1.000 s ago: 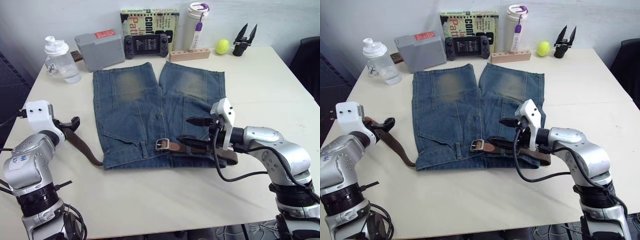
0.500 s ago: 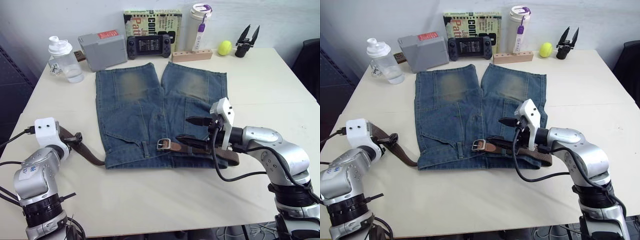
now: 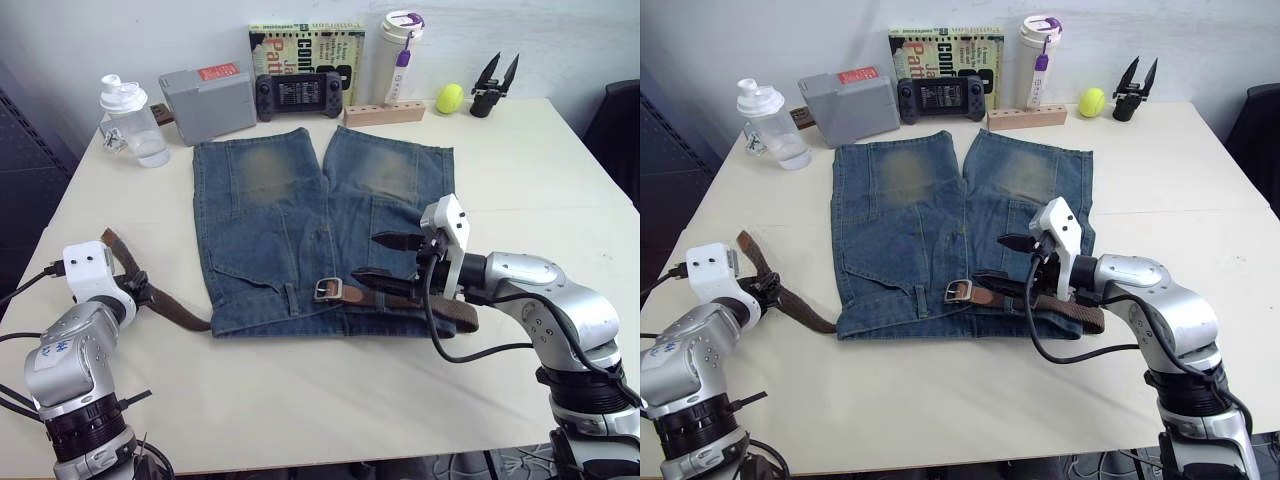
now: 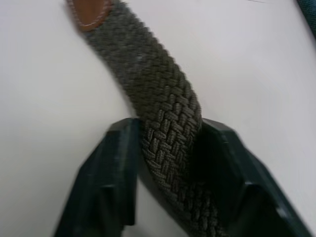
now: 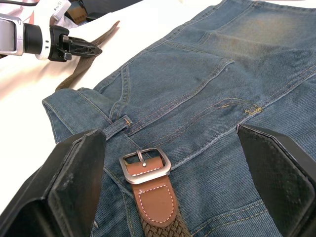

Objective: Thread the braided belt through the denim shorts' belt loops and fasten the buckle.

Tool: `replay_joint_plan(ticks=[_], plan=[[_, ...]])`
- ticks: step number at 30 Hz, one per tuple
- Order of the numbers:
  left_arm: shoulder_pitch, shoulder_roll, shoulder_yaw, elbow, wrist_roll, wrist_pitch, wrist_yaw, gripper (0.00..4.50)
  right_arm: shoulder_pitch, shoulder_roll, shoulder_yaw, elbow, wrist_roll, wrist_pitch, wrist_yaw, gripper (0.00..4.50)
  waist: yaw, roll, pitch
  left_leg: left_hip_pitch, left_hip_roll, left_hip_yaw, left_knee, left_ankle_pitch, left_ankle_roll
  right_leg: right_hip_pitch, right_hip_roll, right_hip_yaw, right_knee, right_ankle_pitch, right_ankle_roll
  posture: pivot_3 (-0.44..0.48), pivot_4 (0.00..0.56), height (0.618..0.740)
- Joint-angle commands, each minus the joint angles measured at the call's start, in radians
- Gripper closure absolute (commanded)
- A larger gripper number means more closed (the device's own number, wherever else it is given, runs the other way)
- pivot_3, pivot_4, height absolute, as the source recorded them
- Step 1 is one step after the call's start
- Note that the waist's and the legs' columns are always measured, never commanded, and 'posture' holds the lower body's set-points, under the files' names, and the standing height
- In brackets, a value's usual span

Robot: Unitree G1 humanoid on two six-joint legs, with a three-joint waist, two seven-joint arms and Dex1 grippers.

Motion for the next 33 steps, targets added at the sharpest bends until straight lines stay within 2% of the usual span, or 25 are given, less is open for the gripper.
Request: replay_joint_plan(ticks=[1, 4, 6, 9, 12, 15, 18, 21, 24, 29, 33], plan=[[0.023, -0.003, -0.025, 0.017, -0.028, -0.014, -0.022, 4.46, -0.015, -0.005, -0.027, -0.019, 0.007, -0.026, -0.009, 0.00, 0.000, 0.000, 0.000, 0.000, 0.000, 0.000, 0.000, 0.000, 0.000, 0.000, 0.000, 0.000, 0.000, 0.000, 0.000, 0.000, 0.150, 0.726], [0.011, -0.024, -0.031, 0.011, -0.046, -0.075, -0.026, 4.48, -0.012, -0.008, -0.031, -0.019, 0.006, -0.027, -0.011, 0.00, 0.001, 0.000, 0.000, 0.000, 0.000, 0.000, 0.000, 0.000, 0.000, 0.000, 0.000, 0.000, 0.000, 0.000, 0.000, 0.000, 0.150, 0.726], [-0.011, -0.044, -0.039, -0.010, -0.062, -0.191, -0.038, 4.48, -0.012, -0.010, -0.035, -0.014, 0.001, -0.031, -0.016, 0.00, 0.003, 0.000, 0.000, 0.000, 0.000, 0.000, 0.000, 0.000, 0.000, 0.000, 0.000, 0.000, 0.000, 0.000, 0.000, 0.000, 0.150, 0.726], [-0.012, -0.019, -0.102, -0.054, -0.026, -0.390, -0.072, 4.48, -0.015, -0.016, -0.043, -0.002, -0.018, -0.052, -0.028, 0.00, 0.002, -0.002, 0.001, -0.001, 0.000, 0.000, 0.001, 0.000, 0.000, 0.000, 0.000, -0.001, 0.000, 0.000, 0.000, 0.000, 0.150, 0.726], [0.032, 0.093, -0.263, -0.125, 0.073, -0.666, -0.195, 4.48, -0.043, -0.002, -0.047, 0.018, -0.057, -0.098, -0.066, 0.00, -0.003, -0.003, 0.002, -0.001, 0.000, 0.001, 0.000, 0.000, 0.000, -0.001, 0.000, -0.001, 0.000, 0.000, 0.000, 0.000, 0.150, 0.726], [0.067, 0.186, -0.381, -0.152, 0.126, -0.850, -0.298, 4.48, -0.062, -0.009, -0.011, 0.038, -0.133, -0.177, -0.080, 0.00, -0.009, -0.001, 0.002, -0.001, 0.000, 0.003, -0.001, 0.000, -0.001, -0.001, 0.000, 0.000, -0.001, 0.000, -0.001, 0.000, 0.150, 0.726], [0.087, 0.287, -0.477, -0.141, 0.145, -1.015, -0.443, 4.48, -0.087, -0.052, 0.121, 0.057, -0.353, -0.403, -0.068, 0.00, -0.020, 0.000, 0.003, 0.000, 0.001, 0.004, -0.002, -0.001, -0.001, -0.002, 0.001, 0.000, -0.001, -0.001, -0.001, 0.000, 0.150, 0.726], [0.070, 0.331, -0.516, -0.101, 0.084, -1.082, -0.559, 4.48, -0.114, -0.071, 0.260, 0.087, -0.612, -0.709, -0.104, 0.00, -0.027, 0.001, 0.003, 0.000, 0.001, 0.005, -0.002, -0.001, -0.001, -0.002, 0.001, 0.000, -0.002, -0.001, -0.001, 0.000, 0.150, 0.726], [0.047, 0.364, -0.541, -0.065, 0.057, -1.118, -0.648, 4.48, -0.117, -0.054, 0.312, 0.117, -0.743, -0.883, -0.151, 0.00, -0.028, 0.001, 0.004, 0.000, 0.002, 0.005, -0.002, -0.001, -0.002, -0.003, 0.002, 0.000, -0.002, -0.001, -0.001, 0.000, 0.150, 0.726], [-0.003, 0.376, -0.561, -0.018, 0.040, -1.193, -0.724, 4.48, -0.092, -0.014, 0.353, 0.144, -0.850, -0.982, -0.186, 0.00, -0.025, 0.002, 0.004, -0.001, 0.003, 0.004, -0.001, -0.001, -0.002, -0.002, 0.003, 0.000, -0.002, -0.001, -0.001, 0.000, 0.150, 0.726], [0.004, 0.354, -0.552, -0.046, -0.038, -1.155, -0.757, 4.48, -0.100, 0.026, 0.369, 0.182, -0.911, -1.002, -0.206, 0.00, -0.027, 0.002, 0.004, -0.001, 0.003, 0.004, -0.001, -0.001, -0.002, -0.002, 0.003, 0.000, -0.002, -0.001, -0.001, 0.000, 0.150, 0.726]])
